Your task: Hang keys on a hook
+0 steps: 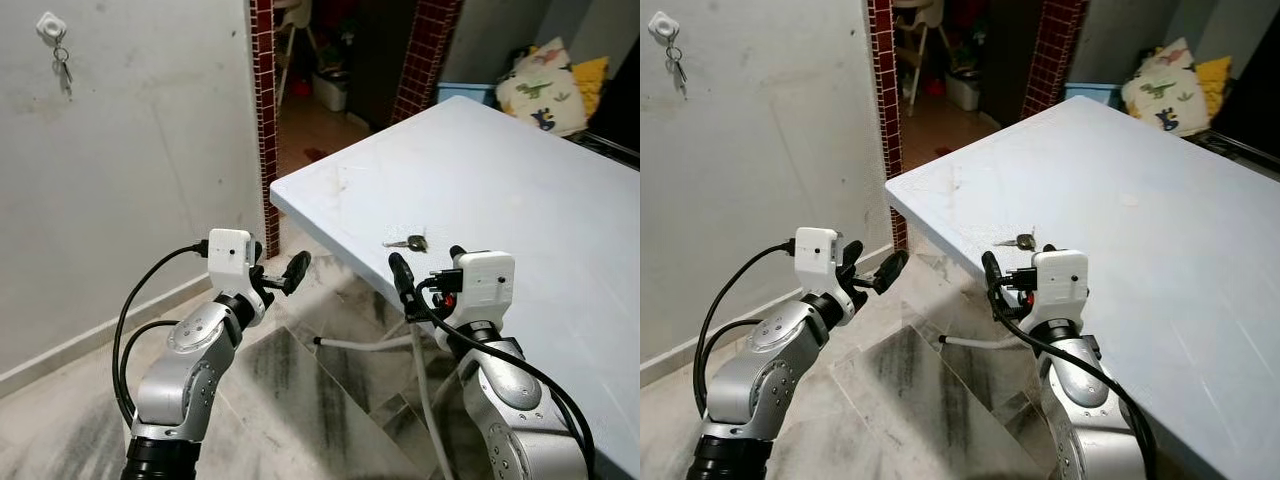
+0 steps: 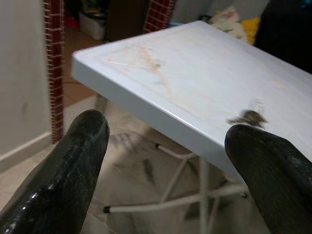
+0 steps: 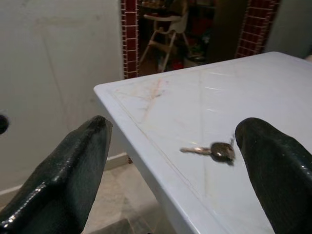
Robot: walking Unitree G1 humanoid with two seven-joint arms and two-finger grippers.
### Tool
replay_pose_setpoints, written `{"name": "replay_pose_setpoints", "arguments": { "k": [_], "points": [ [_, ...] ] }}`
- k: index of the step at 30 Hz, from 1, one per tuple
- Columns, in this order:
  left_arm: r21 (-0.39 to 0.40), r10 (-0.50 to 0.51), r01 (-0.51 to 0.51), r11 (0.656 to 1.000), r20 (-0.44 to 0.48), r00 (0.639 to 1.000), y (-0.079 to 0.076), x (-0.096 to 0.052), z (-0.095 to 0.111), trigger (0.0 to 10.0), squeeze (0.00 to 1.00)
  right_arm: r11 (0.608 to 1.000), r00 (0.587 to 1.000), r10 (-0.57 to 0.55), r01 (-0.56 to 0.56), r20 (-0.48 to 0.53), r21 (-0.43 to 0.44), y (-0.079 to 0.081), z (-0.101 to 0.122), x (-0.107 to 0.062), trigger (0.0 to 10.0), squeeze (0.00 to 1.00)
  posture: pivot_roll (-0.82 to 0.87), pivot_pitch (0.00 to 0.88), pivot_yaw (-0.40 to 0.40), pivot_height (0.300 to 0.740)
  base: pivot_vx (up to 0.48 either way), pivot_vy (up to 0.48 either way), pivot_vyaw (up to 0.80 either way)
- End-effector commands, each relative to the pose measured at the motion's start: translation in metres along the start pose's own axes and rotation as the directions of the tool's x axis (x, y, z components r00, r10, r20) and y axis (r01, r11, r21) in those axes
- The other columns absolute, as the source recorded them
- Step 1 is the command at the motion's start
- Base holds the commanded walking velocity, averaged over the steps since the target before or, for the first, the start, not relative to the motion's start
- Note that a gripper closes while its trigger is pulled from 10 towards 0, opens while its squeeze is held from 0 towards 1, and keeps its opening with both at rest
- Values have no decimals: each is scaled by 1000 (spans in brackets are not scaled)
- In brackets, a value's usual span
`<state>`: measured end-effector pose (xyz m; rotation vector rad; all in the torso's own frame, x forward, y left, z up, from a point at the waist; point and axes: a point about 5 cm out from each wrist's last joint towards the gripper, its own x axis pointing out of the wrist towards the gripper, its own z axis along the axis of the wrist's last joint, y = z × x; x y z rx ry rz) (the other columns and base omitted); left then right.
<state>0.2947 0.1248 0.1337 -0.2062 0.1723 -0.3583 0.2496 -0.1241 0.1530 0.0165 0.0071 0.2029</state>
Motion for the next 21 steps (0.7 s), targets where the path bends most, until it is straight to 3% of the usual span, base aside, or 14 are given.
{"name": "replay_pose_setpoints", "arguments": {
  "k": [1,11,21],
  "points": [
    [1,-38,38,999,13,999,-12,4,3,10000,0,1000,999,-25,25,-24,-19,-7,-4,-2,10000,0,83,0,-44,740,401,0,0],
    [-1,-38,38,999,12,999,-13,5,3,10000,0,999,999,-22,21,-35,-24,-7,-5,-2,10000,0,79,0,-42,740,388,0,0],
    [26,-9,9,1000,-6,1000,-12,2,-3,10000,0,996,996,-63,59,-66,-65,-14,-10,2,10000,0,93,0,-50,740,0,0,0]
  ]
}}
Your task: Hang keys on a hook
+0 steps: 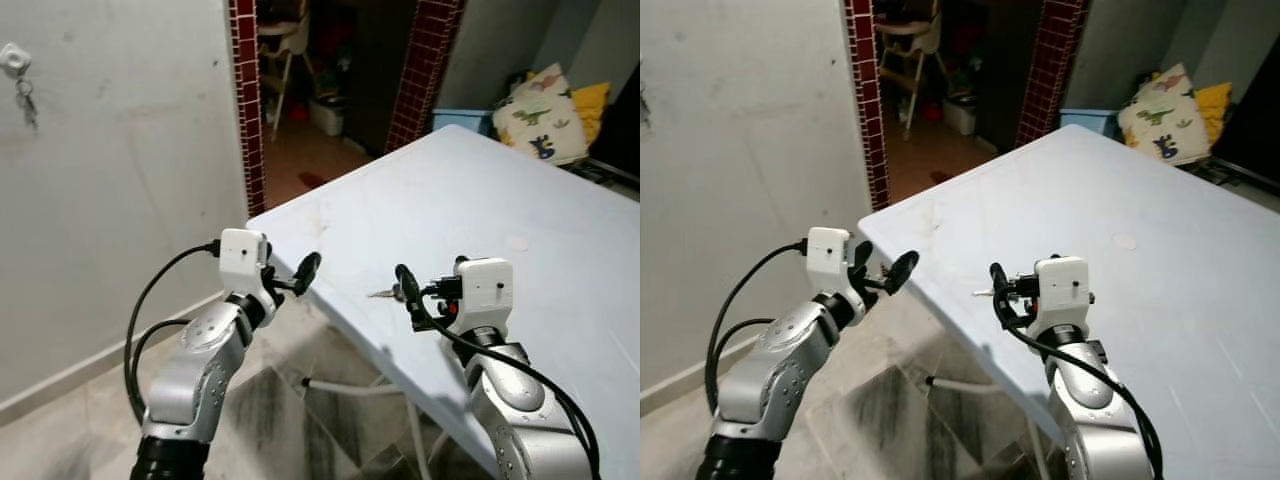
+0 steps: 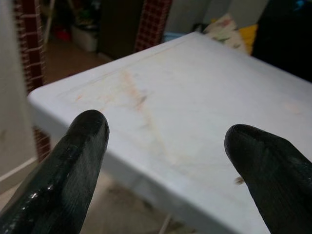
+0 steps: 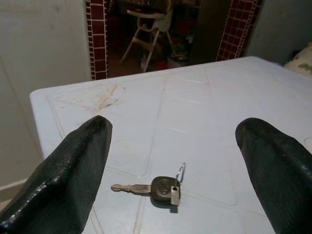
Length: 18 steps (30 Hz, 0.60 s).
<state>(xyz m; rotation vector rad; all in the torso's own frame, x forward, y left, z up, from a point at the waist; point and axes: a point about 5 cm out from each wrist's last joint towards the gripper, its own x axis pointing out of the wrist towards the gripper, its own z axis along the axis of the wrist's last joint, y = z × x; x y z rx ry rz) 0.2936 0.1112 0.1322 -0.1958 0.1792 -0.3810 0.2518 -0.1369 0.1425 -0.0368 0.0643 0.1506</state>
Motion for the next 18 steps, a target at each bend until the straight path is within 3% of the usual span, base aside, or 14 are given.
{"name": "replay_pose_setpoints", "arguments": {
  "k": [1,15,18],
  "points": [
    [15,12,-12,1000,5,1000,1,-2,1,10000,0,1000,1000,-8,8,-6,-16,0,0,3,10000,0,93,0,-50,740,0,0,0],
    [67,49,-46,997,-47,998,4,-6,-13,10000,0,994,995,-83,78,-54,-78,-11,-8,18,10000,0,94,0,-53,740,0,0,0],
    [58,47,-44,997,-50,998,3,-7,-14,10000,0,993,995,-85,80,-56,-84,-12,-9,16,10000,0,89,0,-53,740,0,-316,0]
  ]
}}
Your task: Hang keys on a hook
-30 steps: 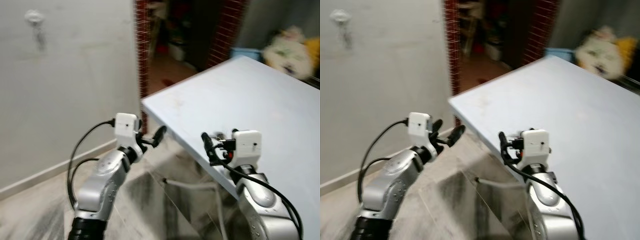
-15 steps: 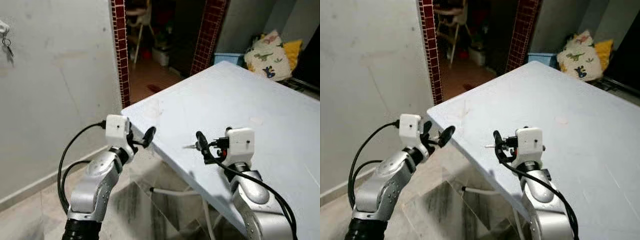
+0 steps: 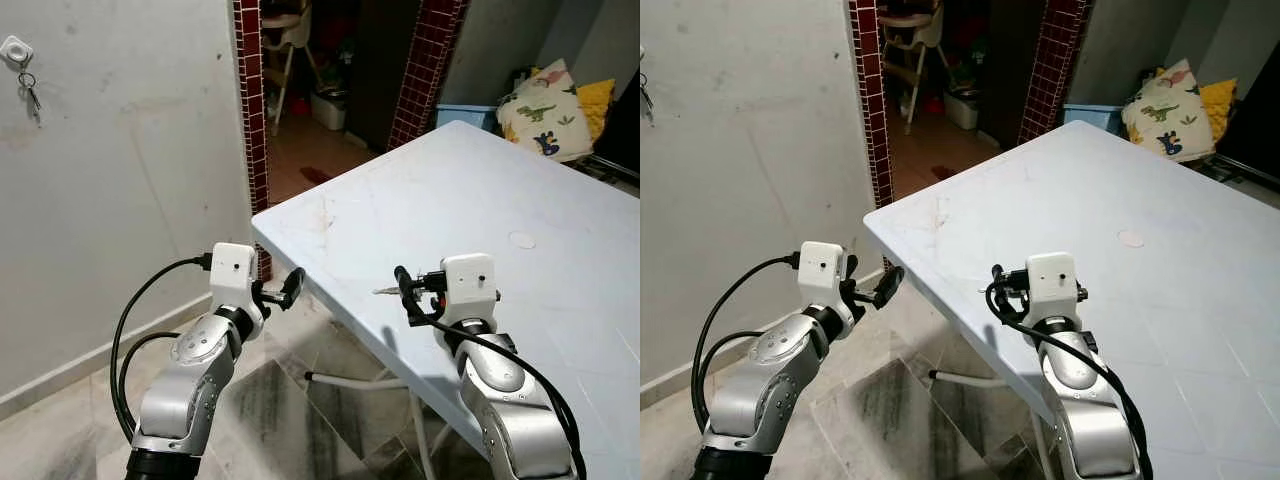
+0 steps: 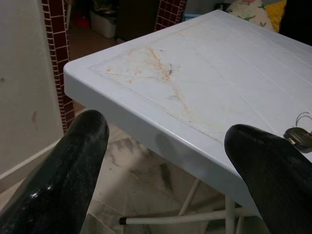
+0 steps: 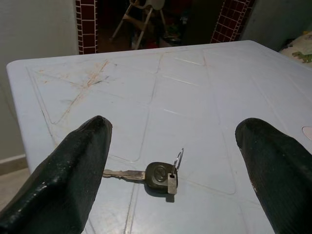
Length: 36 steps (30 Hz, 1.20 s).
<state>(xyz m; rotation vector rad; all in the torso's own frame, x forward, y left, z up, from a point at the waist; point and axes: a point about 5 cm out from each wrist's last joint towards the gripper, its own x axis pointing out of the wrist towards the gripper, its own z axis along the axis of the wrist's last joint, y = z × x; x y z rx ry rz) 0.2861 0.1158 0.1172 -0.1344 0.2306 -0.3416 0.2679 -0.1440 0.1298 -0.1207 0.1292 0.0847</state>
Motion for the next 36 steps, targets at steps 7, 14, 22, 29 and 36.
{"name": "replay_pose_setpoints", "arguments": {
  "k": [7,14,22,29,36],
  "points": [
    [-4,-18,18,1000,7,1000,-6,0,1,10000,0,1000,1000,-7,7,-5,-7,-2,-1,-3,10000,0,82,0,-53,740,0,-392,0],
    [-29,-18,19,999,10,1000,-7,-1,0,10000,0,1000,1000,1,-1,-12,-5,-2,-3,-3,10000,0,81,0,-52,740,0,-110,0],
    [-20,-1,1,1000,14,1000,-5,-2,0,10000,0,999,999,32,-32,-26,8,3,-6,-4,10000,0,85,0,-51,740,0,0,0],
    [-8,9,-9,1000,3,1000,-1,-6,-1,10000,0,999,1000,12,-11,-27,38,3,-7,1,10000,0,97,0,-49,740,0,0,0],
    [1,-32,32,999,-45,998,-4,-13,-7,10000,0,999,999,-15,16,-36,44,2,-14,10,10000,0,97,0,-49,740,0,0,0]
  ]
}}
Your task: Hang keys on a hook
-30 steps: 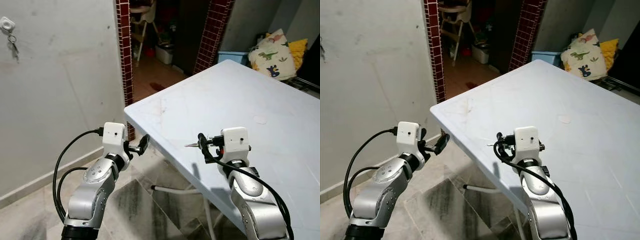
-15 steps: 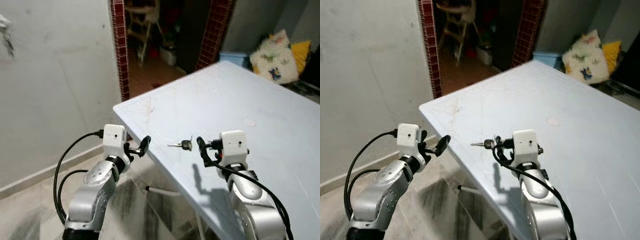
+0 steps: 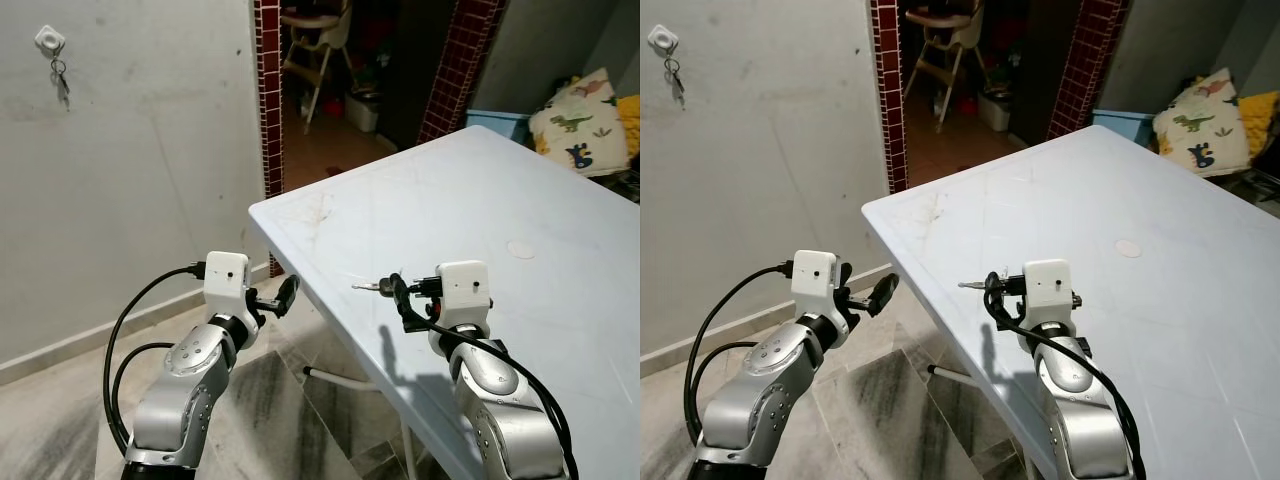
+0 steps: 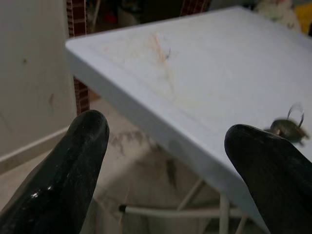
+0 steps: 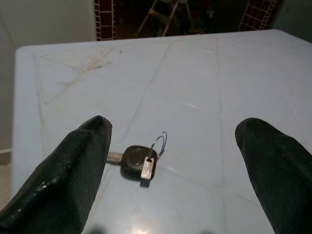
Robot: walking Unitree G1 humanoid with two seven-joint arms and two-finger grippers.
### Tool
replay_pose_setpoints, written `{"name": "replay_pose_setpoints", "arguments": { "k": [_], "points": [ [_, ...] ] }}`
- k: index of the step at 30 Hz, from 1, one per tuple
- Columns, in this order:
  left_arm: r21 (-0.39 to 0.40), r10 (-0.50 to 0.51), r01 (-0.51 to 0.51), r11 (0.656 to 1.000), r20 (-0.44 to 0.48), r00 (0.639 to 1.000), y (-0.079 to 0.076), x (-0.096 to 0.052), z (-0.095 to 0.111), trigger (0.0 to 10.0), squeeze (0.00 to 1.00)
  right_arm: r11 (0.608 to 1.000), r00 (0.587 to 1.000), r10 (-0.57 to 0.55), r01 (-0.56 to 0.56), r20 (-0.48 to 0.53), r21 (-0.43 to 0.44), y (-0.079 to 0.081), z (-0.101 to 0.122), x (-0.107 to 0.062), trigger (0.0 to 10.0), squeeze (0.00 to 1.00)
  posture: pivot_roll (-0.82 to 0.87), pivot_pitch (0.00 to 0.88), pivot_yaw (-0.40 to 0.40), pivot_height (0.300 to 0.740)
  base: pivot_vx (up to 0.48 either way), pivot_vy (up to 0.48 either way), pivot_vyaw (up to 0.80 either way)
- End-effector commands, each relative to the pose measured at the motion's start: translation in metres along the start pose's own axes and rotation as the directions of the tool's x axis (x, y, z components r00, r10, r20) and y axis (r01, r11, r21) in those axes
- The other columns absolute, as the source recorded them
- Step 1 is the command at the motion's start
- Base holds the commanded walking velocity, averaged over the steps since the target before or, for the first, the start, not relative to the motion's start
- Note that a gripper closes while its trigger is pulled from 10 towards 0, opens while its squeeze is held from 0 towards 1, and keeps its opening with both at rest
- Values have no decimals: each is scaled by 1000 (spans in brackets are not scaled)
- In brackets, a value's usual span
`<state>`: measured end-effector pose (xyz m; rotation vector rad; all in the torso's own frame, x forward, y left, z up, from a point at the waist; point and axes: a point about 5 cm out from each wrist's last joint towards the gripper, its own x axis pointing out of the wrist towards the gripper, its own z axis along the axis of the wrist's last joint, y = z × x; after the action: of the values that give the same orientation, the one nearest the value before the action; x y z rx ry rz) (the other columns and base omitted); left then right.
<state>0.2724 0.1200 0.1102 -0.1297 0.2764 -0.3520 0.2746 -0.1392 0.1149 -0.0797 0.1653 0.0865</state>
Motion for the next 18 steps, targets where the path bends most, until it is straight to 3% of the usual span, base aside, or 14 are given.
{"name": "replay_pose_setpoints", "arguments": {
  "k": [1,6,12,13,14,15,16,17,18],
  "points": [
    [1,-70,70,998,-45,997,-9,-3,-4,10000,0,1000,999,-31,31,-14,2,-4,-5,5,10000,0,97,0,-49,740,0,0,0],
    [19,-131,132,991,-80,988,-11,-10,-7,10000,0,999,998,-30,32,-56,32,-1,-16,18,10000,0,149,0,-28,740,0,0,0],
    [22,-121,124,992,-85,989,-9,-13,-7,10000,0,997,994,-38,44,-106,56,1,-28,27,10000,0,161,0,-30,740,0,0,0],
    [23,-125,127,992,-89,988,-9,-14,-5,10000,0,997,994,-36,43,-107,61,2,-31,31,8510,0,167,0,-30,740,0,0,0],
    [25,-127,129,991,-88,988,-10,-15,-5,10000,0,997,994,-34,41,-108,60,3,-32,34,8510,0,167,0,-30,740,0,0,0],
    [30,-131,134,990,-85,988,-10,-15,-4,10000,0,997,993,-32,39,-112,61,4,-34,37,6078,0,170,0,-29,740,0,0,0],
    [31,-132,135,990,-85,988,-10,-16,-3,10000,0,997,993,-32,39,-112,61,5,-35,38,6078,0,170,0,-29,740,0,0,0],
    [32,-133,136,990,-85,987,-10,-16,-3,10000,0,997,992,-34,42,-118,63,5,-35,39,4039,0,170,0,-29,740,0,0,0],
    [32,-133,136,990,-86,987,-10,-16,-3,10000,0,997,992,-36,44,-122,64,5,-36,40,3725,0,170,0,-29,740,0,0,0]
  ]
}}
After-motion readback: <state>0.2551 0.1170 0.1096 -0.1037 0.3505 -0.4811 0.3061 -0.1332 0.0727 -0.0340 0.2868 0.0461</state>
